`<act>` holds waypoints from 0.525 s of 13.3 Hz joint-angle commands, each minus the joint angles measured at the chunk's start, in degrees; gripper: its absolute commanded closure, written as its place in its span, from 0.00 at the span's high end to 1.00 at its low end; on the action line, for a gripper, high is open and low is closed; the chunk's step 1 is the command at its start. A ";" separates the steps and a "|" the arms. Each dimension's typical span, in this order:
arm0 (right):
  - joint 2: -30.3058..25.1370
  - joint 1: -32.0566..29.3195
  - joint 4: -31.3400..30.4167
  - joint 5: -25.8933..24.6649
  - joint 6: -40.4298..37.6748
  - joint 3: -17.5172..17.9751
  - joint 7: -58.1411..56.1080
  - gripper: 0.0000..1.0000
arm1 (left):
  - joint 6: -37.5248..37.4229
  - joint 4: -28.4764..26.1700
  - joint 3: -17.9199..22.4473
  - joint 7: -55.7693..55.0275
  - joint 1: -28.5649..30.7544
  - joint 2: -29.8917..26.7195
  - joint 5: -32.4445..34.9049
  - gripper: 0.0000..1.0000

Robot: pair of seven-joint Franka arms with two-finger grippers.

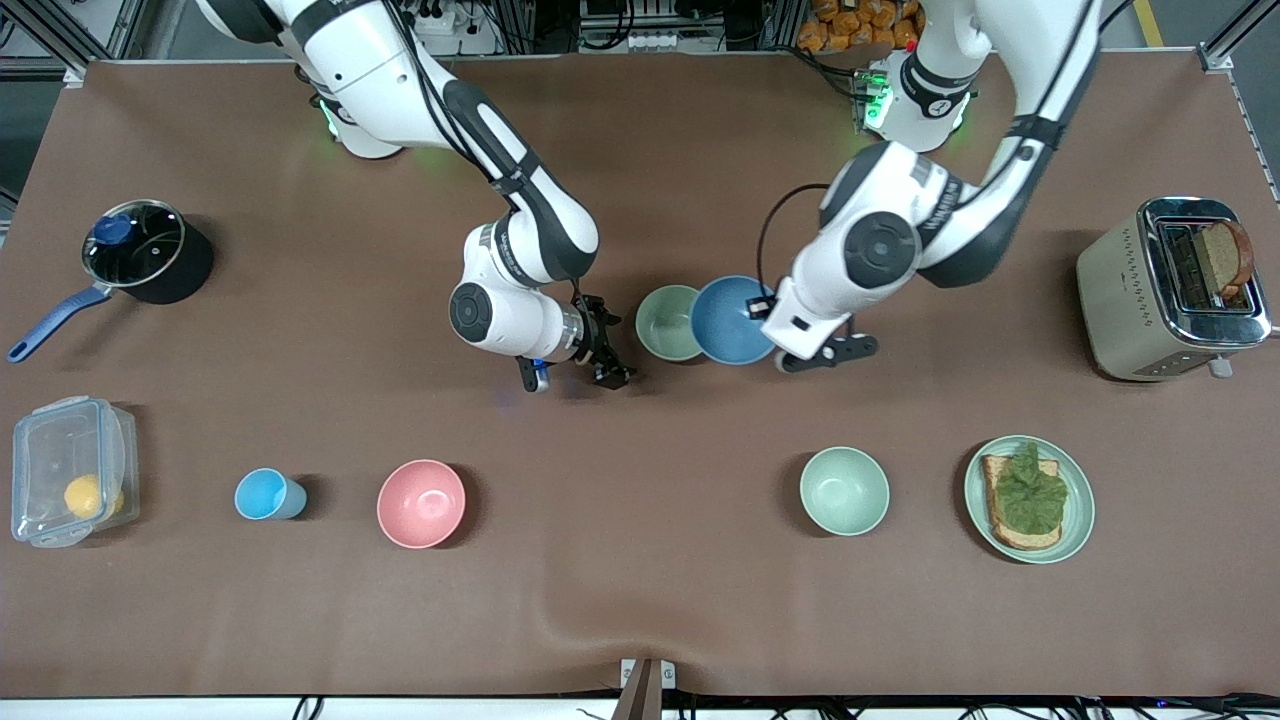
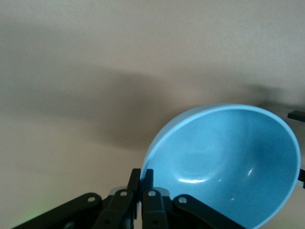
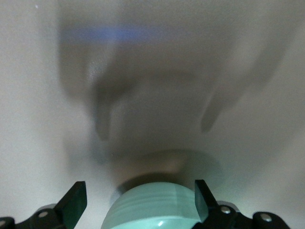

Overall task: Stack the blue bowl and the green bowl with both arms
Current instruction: 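Move the blue bowl over the green bowl with the left gripper, then lower the blue bowl into the green bowl and open the left gripper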

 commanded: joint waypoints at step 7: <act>0.90 -0.27 0.17 1.71 0.65 0.53 -1.59 1.00 | 9.83 -1.70 0.43 -8.88 -6.84 4.09 -0.36 0.00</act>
